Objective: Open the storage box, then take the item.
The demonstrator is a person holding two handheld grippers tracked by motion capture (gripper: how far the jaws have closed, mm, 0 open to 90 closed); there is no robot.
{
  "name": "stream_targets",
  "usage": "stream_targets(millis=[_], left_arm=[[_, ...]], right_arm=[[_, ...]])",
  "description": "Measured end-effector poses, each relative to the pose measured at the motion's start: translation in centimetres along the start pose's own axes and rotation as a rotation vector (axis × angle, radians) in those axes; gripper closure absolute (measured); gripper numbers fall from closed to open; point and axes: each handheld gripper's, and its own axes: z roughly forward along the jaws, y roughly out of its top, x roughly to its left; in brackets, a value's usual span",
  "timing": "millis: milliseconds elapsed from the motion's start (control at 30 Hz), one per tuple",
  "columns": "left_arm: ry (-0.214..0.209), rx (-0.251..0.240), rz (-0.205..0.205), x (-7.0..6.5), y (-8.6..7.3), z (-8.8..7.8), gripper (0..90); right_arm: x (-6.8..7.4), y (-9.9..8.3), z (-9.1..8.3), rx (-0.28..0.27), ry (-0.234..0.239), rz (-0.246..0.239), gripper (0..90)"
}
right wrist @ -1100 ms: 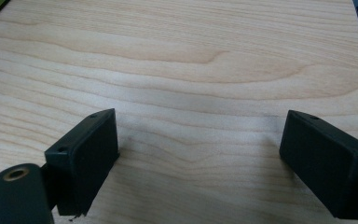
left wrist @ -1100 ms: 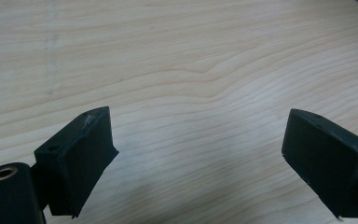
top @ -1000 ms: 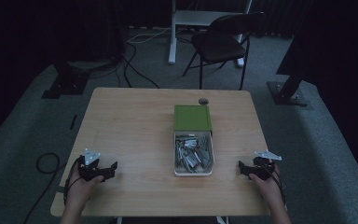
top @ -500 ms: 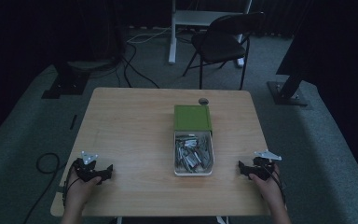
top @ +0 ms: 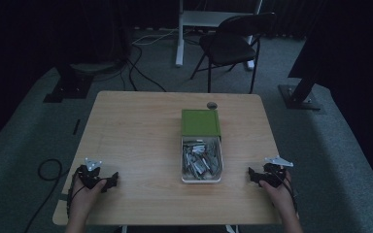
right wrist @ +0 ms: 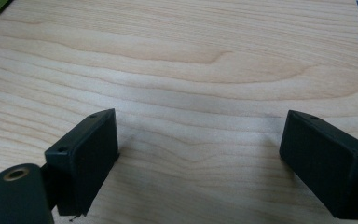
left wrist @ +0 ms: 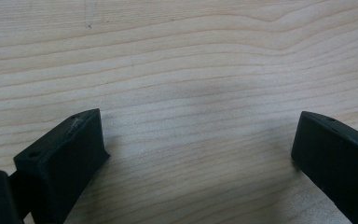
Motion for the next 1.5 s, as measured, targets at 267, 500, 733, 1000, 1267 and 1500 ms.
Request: stream_targets(millis=[267, 500, 733, 1000, 1267, 1500], left_arm=[[0.007, -0.001, -0.009, -0.2, -0.1, -0.1, 3.3], [0.007, -0.002, -0.009, -0.2, -0.1, -0.1, 3.3], [0.007, -0.001, -0.009, -0.2, -0.1, 0.0, 3.3], [0.007, -0.001, -0.009, -0.2, -0.1, 0.0, 3.2], [0.007, -0.001, -0.009, -0.2, -0.1, 0.0, 3.2], [0.007, -0.002, -0.010, -0.2, -0.1, 0.0, 3.2]], right_arm=[[0.0, 0.0, 0.0, 0.001, 0.000, 0.001, 11.2], [0.0, 0.0, -0.1, -0.005, -0.006, 0.026, 13.0], [0.0, 0.5, -0.8, -0.019, 0.003, 0.071, 13.5], [0.8, 2.3, -2.1, -0.049, 0.017, 0.059, 13.6], [2.4, 4.1, -3.2, -0.074, 0.056, 0.005, 15.0], [3.4, 5.2, -4.0, -0.101, 0.081, -0.005, 15.1]])
